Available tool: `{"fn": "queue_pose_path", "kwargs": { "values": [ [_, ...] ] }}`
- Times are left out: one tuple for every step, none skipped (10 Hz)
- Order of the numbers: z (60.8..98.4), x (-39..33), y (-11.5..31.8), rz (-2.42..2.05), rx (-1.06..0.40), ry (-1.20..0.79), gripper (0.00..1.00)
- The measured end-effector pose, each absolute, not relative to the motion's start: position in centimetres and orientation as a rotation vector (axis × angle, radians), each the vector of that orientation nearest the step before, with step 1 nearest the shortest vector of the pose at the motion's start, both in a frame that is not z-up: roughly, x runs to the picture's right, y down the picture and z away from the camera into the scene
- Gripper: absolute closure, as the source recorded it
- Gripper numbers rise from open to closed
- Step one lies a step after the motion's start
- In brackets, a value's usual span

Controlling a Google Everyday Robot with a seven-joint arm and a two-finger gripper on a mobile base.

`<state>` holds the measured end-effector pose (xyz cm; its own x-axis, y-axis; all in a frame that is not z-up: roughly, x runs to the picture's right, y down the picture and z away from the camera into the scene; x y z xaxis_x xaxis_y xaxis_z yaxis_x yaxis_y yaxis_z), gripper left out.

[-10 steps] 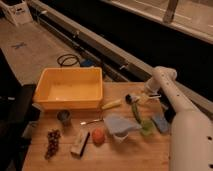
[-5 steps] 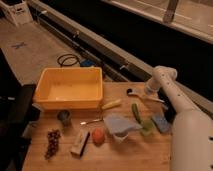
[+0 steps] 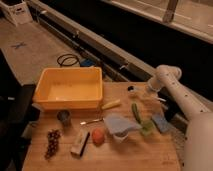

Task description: Place brush in table surface

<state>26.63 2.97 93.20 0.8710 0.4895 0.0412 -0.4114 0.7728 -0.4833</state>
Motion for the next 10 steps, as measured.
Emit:
{"fn": "queue_pose_path", "kwargs": {
  "values": [
    [91.4, 25.8, 1.7, 0.481, -0.459, -0.173, 1.00],
    [90.3, 24.6, 0.9, 0.463, -0.445, -0.173, 1.00],
    [89.5, 23.1, 0.2, 0.443, -0.439, -0.172, 1.00],
    [89.3, 21.8, -0.1, 0.427, -0.440, -0.174, 1.00],
    [89.3, 21.0, -0.2, 0.410, -0.447, -0.172, 1.00],
    [89.8, 20.7, 0.1, 0.404, -0.457, -0.170, 1.00],
    [90.4, 20.2, 0.6, 0.396, -0.467, -0.173, 1.00],
    [91.2, 19.3, 1.1, 0.382, -0.479, -0.176, 1.00],
    [91.7, 19.0, 1.6, 0.376, -0.496, -0.182, 0.98],
    [92.2, 19.0, 2.3, 0.379, -0.522, -0.194, 0.92]
  ]
}}
